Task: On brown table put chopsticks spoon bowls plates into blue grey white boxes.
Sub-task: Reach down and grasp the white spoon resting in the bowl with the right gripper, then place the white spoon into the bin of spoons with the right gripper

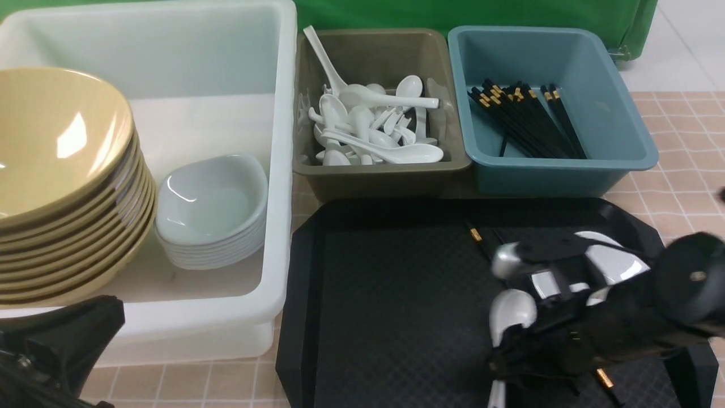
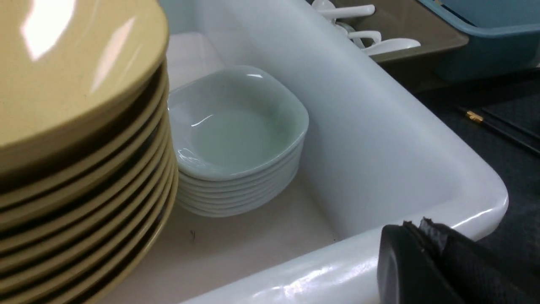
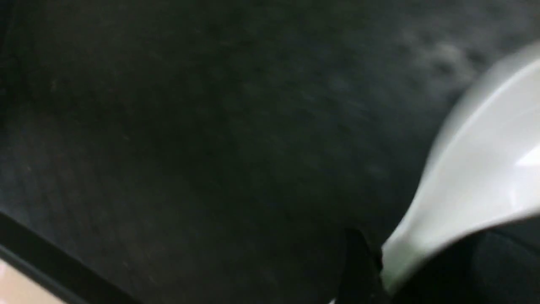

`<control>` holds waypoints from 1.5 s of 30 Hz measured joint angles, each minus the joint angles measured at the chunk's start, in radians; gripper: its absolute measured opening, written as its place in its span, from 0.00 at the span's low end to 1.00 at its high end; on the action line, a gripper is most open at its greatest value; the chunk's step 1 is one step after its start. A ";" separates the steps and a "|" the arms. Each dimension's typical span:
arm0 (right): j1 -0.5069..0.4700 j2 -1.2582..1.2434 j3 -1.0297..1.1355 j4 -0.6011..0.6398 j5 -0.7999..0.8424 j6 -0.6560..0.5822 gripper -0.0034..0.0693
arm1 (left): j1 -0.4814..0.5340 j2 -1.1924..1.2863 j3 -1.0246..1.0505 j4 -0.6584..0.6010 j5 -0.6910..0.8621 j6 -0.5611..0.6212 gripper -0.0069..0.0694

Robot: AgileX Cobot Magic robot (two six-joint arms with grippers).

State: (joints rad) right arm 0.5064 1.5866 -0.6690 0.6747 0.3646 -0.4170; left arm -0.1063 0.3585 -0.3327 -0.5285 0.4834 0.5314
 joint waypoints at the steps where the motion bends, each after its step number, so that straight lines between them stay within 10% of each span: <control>1: 0.033 0.024 -0.018 0.004 -0.047 0.001 0.59 | 0.000 0.000 0.000 -0.001 0.000 0.000 0.09; 10: 0.104 0.068 -0.056 0.039 -0.132 -0.063 0.19 | 0.000 0.000 0.001 -0.003 -0.001 0.000 0.09; 20: 0.104 -0.071 -0.226 0.007 -0.101 -0.259 0.18 | 0.000 0.000 0.001 -0.003 -0.049 0.026 0.09; 28: 0.101 0.080 -0.575 0.013 -0.582 -0.489 0.18 | 0.000 0.000 0.001 -0.003 -0.056 0.027 0.09; 34: 0.049 0.346 -0.899 0.017 -0.444 -0.543 0.32 | 0.000 0.000 0.001 -0.003 -0.056 0.027 0.09; 39: -0.054 0.424 -0.990 0.012 -0.165 -0.439 0.62 | 0.000 0.000 0.001 -0.003 -0.013 0.027 0.09; 45: -0.206 0.342 -0.998 -0.022 0.221 -0.278 0.72 | 0.000 -0.001 0.001 -0.003 0.013 0.027 0.09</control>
State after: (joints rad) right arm 0.3003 1.9286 -1.6671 0.6526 0.5859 -0.6947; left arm -0.1063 0.3577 -0.3322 -0.5314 0.4962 0.5585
